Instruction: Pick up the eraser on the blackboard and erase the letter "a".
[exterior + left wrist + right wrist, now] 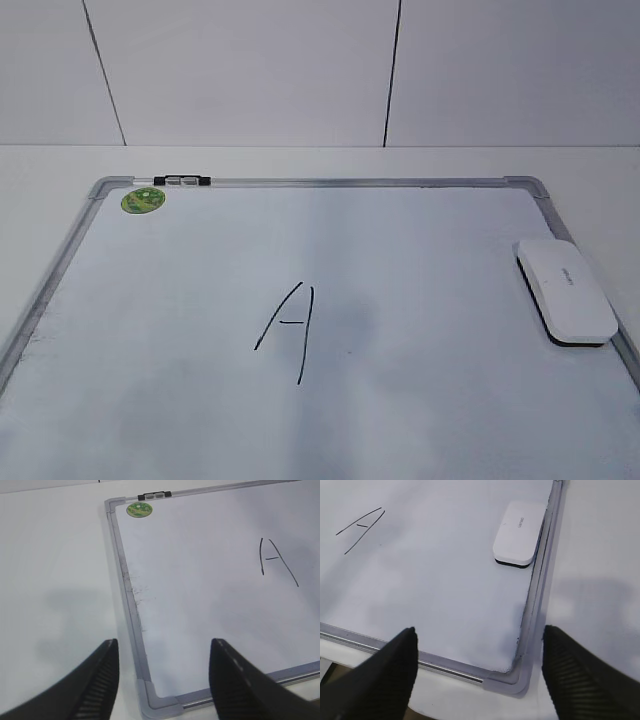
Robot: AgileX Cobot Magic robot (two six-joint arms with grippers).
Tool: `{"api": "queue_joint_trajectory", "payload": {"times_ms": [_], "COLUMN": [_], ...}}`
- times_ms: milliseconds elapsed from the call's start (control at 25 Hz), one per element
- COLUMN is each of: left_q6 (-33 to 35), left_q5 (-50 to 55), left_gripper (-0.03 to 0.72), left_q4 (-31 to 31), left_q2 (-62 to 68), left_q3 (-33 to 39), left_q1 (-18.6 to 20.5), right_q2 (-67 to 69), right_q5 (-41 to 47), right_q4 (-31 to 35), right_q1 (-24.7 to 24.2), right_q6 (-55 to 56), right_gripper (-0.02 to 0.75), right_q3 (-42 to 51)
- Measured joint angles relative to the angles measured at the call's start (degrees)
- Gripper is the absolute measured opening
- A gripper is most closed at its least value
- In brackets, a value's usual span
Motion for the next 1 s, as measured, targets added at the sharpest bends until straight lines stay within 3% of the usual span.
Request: {"api": "queue_joint_trajectory", "payload": {"times_ms": [1000], "left_q6": [0.09], "left_q5": [0.25], "left_gripper": [0.433], "left_q4": [-0.83], "left_q2": [-3.77], "left_q3": [0.04], "left_q1": [0.00], "right_q2": [-1.96], "right_q5": [-0.35], "right_q4": [-0.28], "right_q1": [0.00], "right_q6": [-0.11], "right_gripper": [0.592], "right_q3": [0.00]}}
